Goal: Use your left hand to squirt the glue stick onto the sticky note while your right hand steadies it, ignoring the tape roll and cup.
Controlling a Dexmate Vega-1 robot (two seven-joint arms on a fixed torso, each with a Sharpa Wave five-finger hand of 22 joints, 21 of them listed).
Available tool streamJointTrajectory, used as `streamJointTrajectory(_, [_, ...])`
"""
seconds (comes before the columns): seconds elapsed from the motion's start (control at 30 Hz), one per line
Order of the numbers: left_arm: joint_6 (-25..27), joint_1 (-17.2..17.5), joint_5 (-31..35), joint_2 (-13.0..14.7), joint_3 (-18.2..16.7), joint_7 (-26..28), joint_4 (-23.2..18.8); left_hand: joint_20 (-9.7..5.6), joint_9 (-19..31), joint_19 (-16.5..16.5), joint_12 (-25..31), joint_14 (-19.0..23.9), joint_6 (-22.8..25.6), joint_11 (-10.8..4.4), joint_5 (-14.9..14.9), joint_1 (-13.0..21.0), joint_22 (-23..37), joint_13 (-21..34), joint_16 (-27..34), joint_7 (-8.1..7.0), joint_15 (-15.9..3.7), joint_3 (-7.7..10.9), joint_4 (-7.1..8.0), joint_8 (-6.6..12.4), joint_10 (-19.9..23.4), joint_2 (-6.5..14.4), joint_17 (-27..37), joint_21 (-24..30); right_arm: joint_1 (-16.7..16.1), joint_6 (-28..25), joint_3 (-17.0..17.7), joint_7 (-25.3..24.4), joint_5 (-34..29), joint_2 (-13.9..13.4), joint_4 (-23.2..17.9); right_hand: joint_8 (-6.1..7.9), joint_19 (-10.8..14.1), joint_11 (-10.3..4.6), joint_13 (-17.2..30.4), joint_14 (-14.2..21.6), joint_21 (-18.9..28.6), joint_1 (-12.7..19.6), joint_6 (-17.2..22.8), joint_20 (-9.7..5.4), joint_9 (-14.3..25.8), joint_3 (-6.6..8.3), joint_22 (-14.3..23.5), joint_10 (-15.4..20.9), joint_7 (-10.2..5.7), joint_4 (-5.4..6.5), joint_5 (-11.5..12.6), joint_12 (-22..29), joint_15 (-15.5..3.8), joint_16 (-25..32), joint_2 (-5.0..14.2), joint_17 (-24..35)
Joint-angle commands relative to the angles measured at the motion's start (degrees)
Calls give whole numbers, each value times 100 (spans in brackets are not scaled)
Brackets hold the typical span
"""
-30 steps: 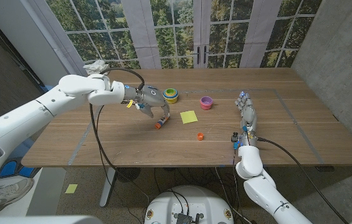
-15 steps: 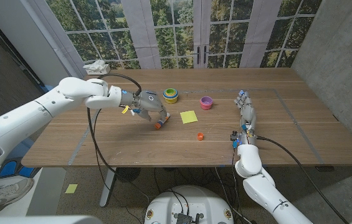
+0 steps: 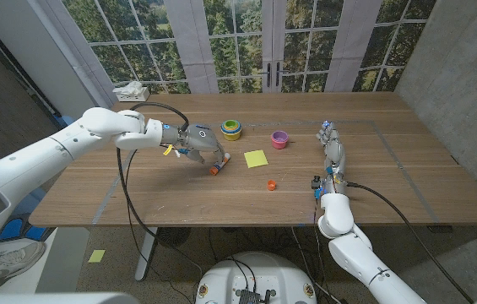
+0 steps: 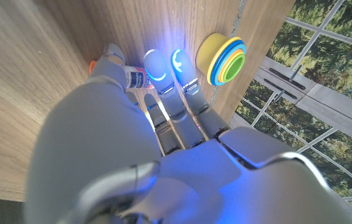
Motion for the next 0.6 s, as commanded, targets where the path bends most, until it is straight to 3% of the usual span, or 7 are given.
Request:
streamJointTrajectory(0.03, [-156,-312,1,-235,336,542,687,-789,8,-38,-22,0,29,-17,-14,6,-8,13,-22,-1,-109,-31,-15,-16,53,42,0,-4,102,-189,-47,-63,-100,-34,-48,-4,43,21,25,70,-19,0,30,-102,12,-10,7,56,49,-33,-10,34,15,26,-47,-5])
streamJointTrajectory(0.43, [-377,-649,-70,-475,715,931,1294,-788,18,-33,-30,2,13,-17,-35,-13,-69,11,-34,-3,-110,-22,4,-26,53,122,16,-7,204,-359,-97,-138,-136,-43,-73,-4,60,29,26,105,-54,3,36,-101,12,-23,7,91,62,-64,-12,38,26,31,-52,-9])
streamJointTrajectory(0.6, [-393,-724,-200,-513,817,604,1311,-782,16,-39,-36,6,-8,-17,-41,-23,-93,10,-31,-3,-109,-6,16,-36,39,174,35,-30,223,-346,-111,-169,-183,-63,-47,-1,64,37,26,114,-66,0,46,-103,12,-29,7,98,77,-71,-13,38,27,32,-52,-10])
